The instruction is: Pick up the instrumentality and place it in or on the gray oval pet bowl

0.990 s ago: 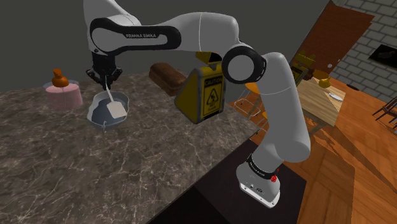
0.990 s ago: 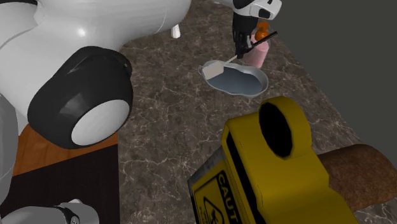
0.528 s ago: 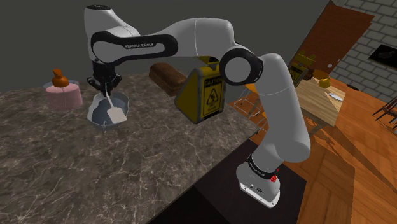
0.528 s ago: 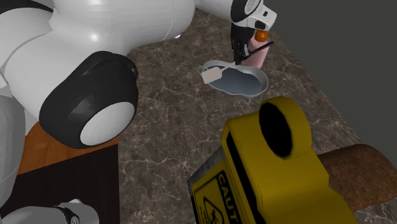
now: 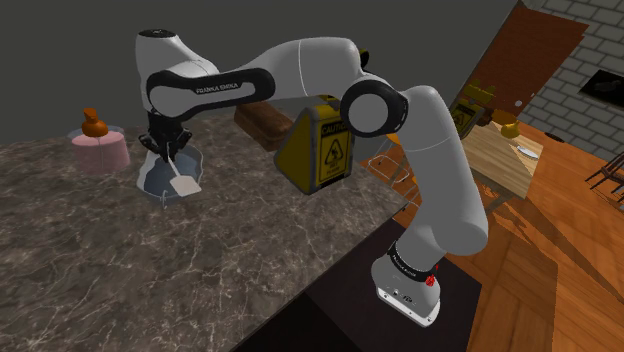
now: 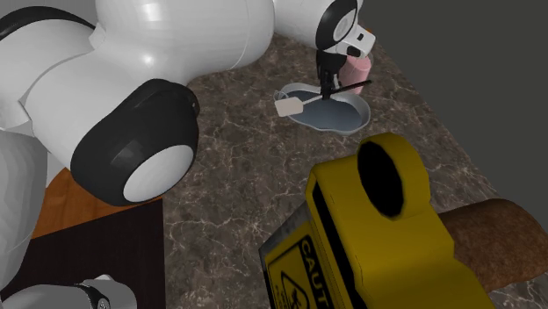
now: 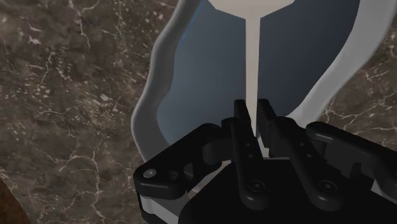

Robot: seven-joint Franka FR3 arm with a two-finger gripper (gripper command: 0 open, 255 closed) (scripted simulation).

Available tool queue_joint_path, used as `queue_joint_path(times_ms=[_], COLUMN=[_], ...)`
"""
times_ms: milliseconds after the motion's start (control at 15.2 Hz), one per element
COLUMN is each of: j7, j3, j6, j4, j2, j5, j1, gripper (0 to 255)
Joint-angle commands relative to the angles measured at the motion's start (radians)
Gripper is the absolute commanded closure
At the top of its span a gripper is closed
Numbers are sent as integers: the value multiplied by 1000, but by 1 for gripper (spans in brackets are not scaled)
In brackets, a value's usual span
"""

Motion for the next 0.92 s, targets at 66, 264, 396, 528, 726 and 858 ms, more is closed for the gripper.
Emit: queue_joint_path(times_ms=[66, 264, 396, 528, 726, 858], j7=[1, 1, 1, 1, 1, -1], j3=[0, 0, 0, 0, 0, 2], j6=[6, 6, 6, 6, 6, -16], j4=[-6, -6, -6, -6, -6, 1], j2=[0, 0, 0, 0, 0, -16], j5=[0, 0, 0, 0, 0, 2], j1=[0, 0, 0, 0, 0, -1], gripper=[255, 255, 255, 0, 0, 0])
